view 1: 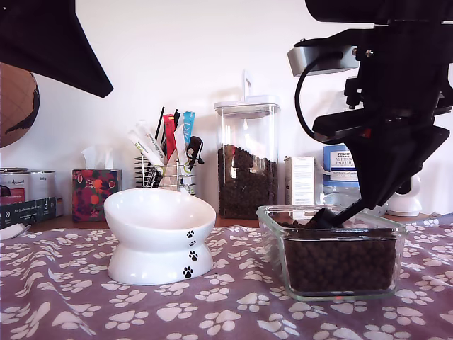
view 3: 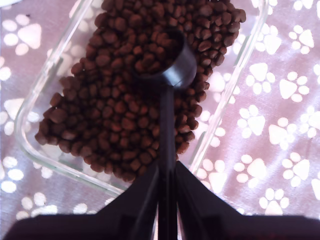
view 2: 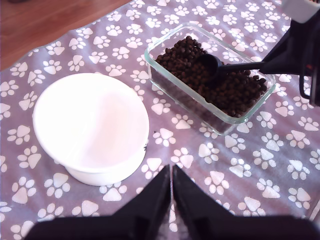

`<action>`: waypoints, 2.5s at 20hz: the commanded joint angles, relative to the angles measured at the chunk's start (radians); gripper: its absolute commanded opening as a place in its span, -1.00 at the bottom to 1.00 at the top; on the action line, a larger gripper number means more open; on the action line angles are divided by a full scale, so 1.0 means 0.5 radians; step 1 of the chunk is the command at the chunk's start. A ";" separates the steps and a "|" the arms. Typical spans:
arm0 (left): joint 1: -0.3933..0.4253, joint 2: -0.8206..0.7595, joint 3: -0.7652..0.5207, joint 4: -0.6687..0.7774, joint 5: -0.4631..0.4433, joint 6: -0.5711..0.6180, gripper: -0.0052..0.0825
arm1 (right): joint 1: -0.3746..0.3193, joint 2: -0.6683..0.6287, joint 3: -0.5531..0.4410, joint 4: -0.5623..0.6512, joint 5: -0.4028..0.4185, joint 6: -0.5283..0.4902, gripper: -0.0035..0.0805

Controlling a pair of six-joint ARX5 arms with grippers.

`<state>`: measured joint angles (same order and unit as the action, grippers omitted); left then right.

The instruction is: Measure one spoon of cat food and pour it into the food bowl

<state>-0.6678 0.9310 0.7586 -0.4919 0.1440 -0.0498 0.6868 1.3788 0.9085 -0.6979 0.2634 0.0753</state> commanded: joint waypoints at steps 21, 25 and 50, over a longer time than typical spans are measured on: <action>-0.003 -0.346 -0.558 0.606 -0.047 -0.012 -0.93 | -0.082 -0.383 -0.024 0.257 -0.349 0.204 -0.95; 0.004 -0.660 -0.632 0.597 -0.115 -0.118 -0.93 | -0.004 -0.381 -0.024 0.479 -0.424 0.219 -0.95; 0.004 -0.767 -0.632 0.286 -0.110 -0.217 -0.93 | 0.482 0.580 0.573 0.563 0.350 -0.929 -0.95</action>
<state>-0.6674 0.5453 0.4553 -0.3557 0.0868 -0.1539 0.9150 1.6634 1.1892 -0.4290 0.4145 -0.3630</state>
